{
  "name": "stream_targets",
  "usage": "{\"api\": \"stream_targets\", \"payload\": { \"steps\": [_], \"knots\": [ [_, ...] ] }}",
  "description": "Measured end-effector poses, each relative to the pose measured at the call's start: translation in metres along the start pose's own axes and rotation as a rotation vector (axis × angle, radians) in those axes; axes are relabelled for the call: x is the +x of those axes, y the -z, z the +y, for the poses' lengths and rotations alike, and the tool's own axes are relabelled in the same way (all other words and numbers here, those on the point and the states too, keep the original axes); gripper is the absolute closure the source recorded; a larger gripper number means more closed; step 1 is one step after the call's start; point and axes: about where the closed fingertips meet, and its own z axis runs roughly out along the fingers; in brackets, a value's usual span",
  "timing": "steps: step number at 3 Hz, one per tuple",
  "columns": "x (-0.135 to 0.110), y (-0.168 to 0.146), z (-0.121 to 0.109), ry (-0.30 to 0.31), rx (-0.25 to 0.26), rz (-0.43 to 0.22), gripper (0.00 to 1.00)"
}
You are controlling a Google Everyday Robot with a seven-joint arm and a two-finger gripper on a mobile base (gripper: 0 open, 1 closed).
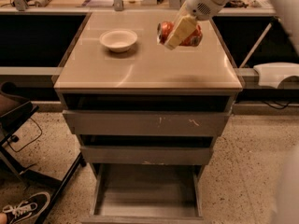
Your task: Place coke can into bottom drawer
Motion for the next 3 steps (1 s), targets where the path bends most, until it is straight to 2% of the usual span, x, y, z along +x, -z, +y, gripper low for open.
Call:
{"api": "stream_targets", "payload": {
  "steps": [1,2,3],
  "knots": [
    [-0.050,0.086,0.041,-0.064,0.117,-0.161,1.00],
    [-0.129,0.154,0.118,-0.008,0.173,-0.338,1.00],
    [-0.172,0.177,0.168,0.051,0.207,-0.404,1.00]
  ]
}}
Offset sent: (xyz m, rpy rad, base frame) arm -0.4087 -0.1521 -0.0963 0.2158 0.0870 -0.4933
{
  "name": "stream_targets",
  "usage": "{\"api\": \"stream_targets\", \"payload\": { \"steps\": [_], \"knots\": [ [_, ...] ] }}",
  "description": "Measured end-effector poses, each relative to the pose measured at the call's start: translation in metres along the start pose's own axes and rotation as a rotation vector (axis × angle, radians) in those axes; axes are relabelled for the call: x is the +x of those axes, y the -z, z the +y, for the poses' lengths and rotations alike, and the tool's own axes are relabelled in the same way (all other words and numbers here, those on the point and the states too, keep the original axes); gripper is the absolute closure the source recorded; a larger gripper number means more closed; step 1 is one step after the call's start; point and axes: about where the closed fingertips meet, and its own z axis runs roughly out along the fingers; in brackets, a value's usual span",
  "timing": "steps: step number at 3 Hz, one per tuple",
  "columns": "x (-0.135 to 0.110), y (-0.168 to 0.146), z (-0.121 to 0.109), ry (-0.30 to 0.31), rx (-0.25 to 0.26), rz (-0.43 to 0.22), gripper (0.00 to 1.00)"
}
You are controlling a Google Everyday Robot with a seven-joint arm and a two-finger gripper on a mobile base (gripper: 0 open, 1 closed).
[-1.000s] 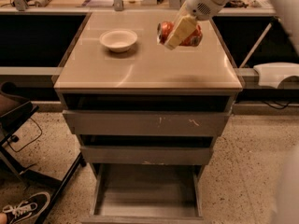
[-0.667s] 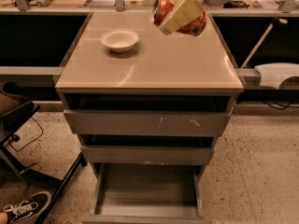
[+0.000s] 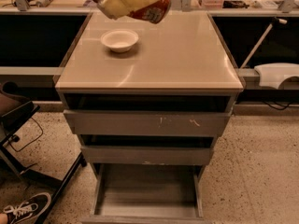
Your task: Place coke can into bottom drawer
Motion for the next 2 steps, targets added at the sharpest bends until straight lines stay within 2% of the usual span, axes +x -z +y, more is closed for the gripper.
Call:
{"api": "stream_targets", "payload": {
  "steps": [1,2],
  "knots": [
    [-0.012,0.005,0.004,0.020,0.007,-0.004,1.00],
    [0.009,0.000,0.015,-0.019,0.013,-0.020,1.00]
  ]
}}
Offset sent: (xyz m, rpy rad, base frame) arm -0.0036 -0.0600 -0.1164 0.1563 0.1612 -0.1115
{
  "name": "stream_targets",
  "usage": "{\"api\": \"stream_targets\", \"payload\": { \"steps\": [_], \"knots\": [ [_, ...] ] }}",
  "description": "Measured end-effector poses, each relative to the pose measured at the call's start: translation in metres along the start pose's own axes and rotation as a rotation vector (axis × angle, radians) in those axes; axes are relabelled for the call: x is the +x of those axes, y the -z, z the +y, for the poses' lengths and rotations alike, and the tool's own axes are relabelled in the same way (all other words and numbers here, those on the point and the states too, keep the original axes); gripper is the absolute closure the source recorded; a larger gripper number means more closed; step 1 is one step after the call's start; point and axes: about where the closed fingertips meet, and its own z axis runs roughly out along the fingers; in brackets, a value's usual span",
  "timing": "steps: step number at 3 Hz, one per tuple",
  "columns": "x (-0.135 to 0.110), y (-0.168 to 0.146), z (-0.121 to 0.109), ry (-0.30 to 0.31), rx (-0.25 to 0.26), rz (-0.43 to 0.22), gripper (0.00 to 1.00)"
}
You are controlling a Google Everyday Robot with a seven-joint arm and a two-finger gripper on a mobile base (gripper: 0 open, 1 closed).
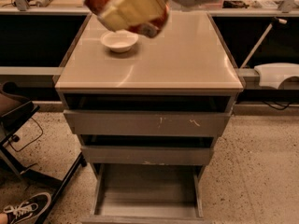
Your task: Place coke can into bottom drawer
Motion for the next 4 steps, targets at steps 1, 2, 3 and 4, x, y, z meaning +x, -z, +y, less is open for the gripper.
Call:
{"api": "stream_targets", "payload": {
  "steps": [1,2,3,4],
  "knots": [
    [0.061,-0.012,0.024,-0.106,0.009,-0.026,1.00],
    [0.128,-0.016,0.055,-0.205,0.042,-0.027,1.00],
    [0.232,0.008,0.089,-0.339,0.105,0.096,1.00],
    [0.254,0.005,0.116,-0.365,0.075,0.139,1.00]
  ]
}}
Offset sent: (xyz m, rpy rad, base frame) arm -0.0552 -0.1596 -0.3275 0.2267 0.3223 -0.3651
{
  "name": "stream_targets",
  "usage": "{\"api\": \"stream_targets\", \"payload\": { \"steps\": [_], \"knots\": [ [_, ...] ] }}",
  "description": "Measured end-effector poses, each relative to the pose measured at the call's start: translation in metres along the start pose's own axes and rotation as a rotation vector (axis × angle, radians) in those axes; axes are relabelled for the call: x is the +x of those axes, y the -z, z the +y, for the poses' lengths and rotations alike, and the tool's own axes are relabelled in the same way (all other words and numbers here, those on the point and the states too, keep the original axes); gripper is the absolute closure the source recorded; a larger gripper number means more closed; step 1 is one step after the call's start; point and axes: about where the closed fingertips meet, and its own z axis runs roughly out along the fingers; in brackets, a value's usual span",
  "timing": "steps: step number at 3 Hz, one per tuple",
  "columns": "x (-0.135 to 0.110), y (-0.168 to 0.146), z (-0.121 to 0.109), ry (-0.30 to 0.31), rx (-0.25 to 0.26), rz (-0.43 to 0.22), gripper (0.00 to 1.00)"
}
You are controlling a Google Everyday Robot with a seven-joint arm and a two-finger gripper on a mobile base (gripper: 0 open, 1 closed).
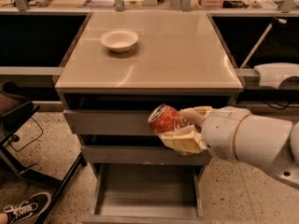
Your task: Place coke can into bottom drawer
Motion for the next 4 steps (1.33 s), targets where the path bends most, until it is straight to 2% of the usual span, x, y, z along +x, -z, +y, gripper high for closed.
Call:
{"api": "stream_targets", "payload": {
  "steps": [1,2,3,4],
  "knots": [
    [-0.004,0.000,-0.001,0.005,0.002,-0.005,1.00],
    [0.010,-0.005,-0.004,-0.016,0.004,-0.001,1.00],
    [0.077,-0.031,-0.007,-0.104,0.014,0.006,1.00],
    [0.164,-0.066,-0.019,-0.193,0.058,0.020,1.00]
  ]
}}
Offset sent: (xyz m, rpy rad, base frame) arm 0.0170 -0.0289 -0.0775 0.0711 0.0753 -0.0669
